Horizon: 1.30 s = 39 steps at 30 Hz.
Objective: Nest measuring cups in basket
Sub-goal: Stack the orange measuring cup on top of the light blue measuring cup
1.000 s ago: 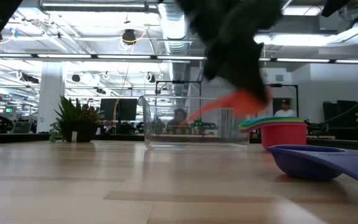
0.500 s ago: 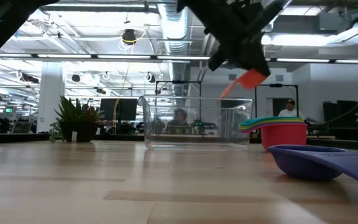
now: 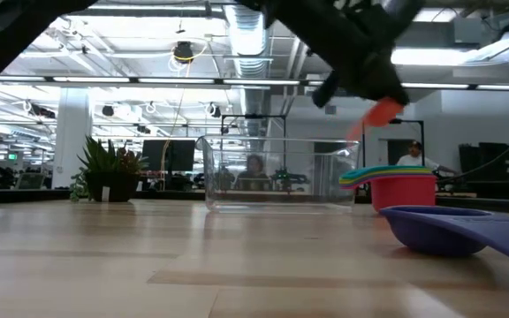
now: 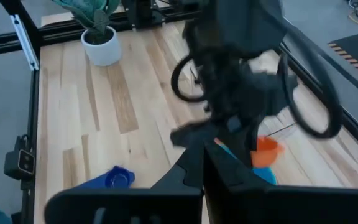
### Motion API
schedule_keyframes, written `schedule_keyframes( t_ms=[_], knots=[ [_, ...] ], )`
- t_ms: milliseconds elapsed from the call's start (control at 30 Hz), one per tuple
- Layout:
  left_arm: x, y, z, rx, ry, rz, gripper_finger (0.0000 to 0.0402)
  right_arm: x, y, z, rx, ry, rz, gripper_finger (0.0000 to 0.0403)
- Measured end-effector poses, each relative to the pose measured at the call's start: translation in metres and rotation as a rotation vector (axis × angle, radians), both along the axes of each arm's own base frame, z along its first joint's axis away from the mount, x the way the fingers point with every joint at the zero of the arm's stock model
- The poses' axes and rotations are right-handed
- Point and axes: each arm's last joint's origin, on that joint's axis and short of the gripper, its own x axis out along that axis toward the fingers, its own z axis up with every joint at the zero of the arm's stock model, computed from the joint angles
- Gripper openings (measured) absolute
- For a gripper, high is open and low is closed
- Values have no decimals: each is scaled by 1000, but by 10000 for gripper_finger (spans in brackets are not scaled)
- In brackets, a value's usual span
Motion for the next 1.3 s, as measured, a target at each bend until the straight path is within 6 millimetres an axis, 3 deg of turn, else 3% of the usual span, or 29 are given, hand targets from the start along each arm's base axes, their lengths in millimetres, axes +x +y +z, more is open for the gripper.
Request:
schedule_keyframes(
  t_ms=[233,533,900,1300],
  knots=[
    [13,-16,-12,99,50,-43,0,1,1,0,20,-11,-10,20],
    [37,-10,-25,130,89,-88,0,0,1,0,19,-8,-6,18],
    [36,9,-33,96,127,-62,2,0,1,0,2,1,6,18],
    [37,14,-32,85,112,-81,75,0,1,0,0,2,8,25]
  ],
)
